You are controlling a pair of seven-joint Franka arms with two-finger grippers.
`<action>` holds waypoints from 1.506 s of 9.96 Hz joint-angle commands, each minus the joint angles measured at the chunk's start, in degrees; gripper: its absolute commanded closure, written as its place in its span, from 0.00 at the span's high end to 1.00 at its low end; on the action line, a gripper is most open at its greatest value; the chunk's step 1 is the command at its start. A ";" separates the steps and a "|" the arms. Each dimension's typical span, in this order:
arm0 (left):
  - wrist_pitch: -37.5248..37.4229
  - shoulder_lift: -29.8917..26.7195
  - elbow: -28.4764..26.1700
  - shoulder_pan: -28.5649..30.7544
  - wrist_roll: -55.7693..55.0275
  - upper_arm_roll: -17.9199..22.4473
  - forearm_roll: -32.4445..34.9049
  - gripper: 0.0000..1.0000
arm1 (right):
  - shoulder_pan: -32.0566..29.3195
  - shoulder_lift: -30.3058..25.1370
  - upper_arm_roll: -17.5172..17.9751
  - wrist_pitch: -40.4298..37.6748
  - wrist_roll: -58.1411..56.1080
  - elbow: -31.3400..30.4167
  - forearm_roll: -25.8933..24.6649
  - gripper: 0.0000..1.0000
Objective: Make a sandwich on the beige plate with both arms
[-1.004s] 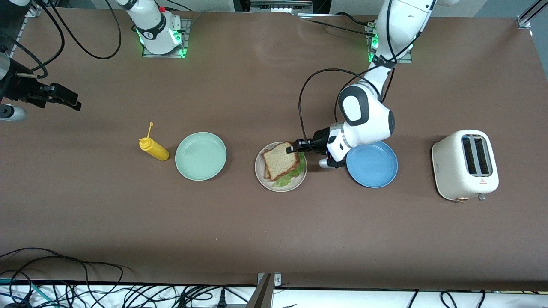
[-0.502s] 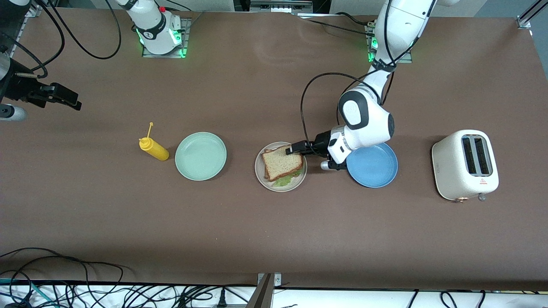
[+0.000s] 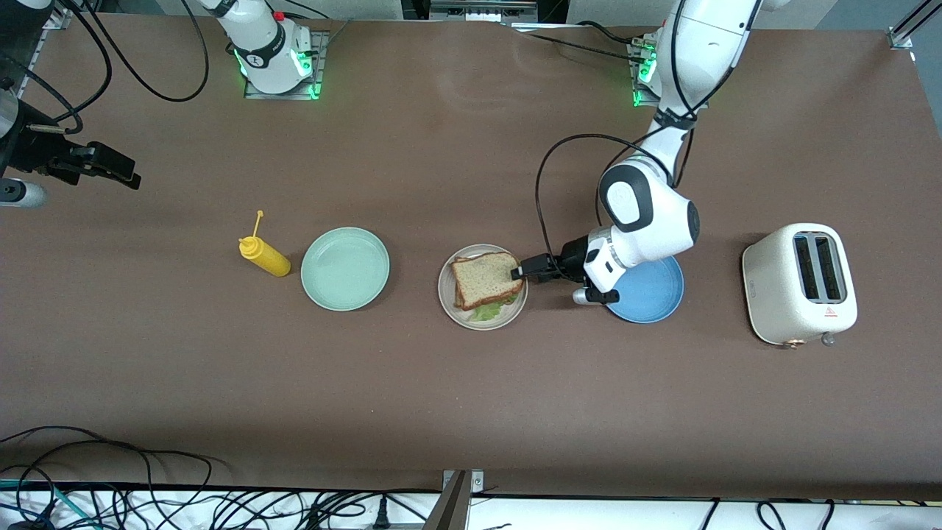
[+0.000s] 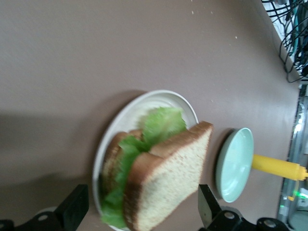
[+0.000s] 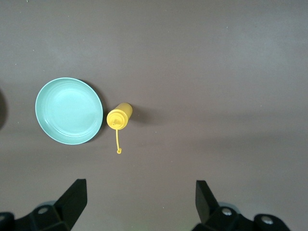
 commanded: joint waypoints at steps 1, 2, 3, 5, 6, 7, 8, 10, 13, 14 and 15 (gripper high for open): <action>0.08 -1.73 0.22 0.01 -4.21 1.61 10.08 1.00 | 0.26 -0.49 -0.59 -1.24 -0.94 0.56 1.11 1.00; -0.79 -2.78 0.14 0.01 -7.89 2.83 17.79 1.00 | 0.26 -0.49 -0.68 -1.25 -0.94 0.47 0.93 1.00; -1.58 -3.92 0.05 0.10 -12.27 3.37 27.01 1.00 | 0.26 -0.31 -0.68 -0.72 -0.94 0.56 0.58 1.00; -6.66 -5.33 0.57 2.37 -17.58 3.73 40.32 1.00 | 0.26 -0.49 -0.51 -1.24 -0.94 0.56 0.76 1.00; -9.47 -6.30 0.58 3.86 -17.59 3.81 43.59 1.00 | 0.26 -0.40 -0.51 -1.07 -0.94 0.56 0.84 1.00; -12.37 -7.09 1.01 5.27 -17.59 3.81 47.63 1.00 | 0.26 -0.40 -0.59 -1.16 -0.94 0.56 0.84 1.00; -15.36 -7.53 1.62 6.33 -17.94 3.81 52.10 1.00 | 0.26 -0.40 -0.60 -1.24 -0.94 0.56 0.84 1.00; -20.81 -9.37 2.24 9.05 -19.60 3.81 59.32 1.00 | 0.26 -0.40 -0.60 -0.72 -0.76 0.56 0.93 1.00; -32.13 -11.75 7.75 12.74 -21.98 3.90 69.53 1.00 | 0.26 -0.49 -0.51 -0.63 -0.85 0.56 1.02 1.00; -36.87 -11.84 11.52 13.88 -21.99 3.90 71.47 1.00 | 0.26 -0.49 -0.51 -0.72 -0.85 0.56 1.11 1.00; -40.75 -11.84 14.69 15.11 -21.99 3.90 72.70 1.00 | 0.26 -0.49 -0.51 -0.89 -0.85 0.56 1.11 1.00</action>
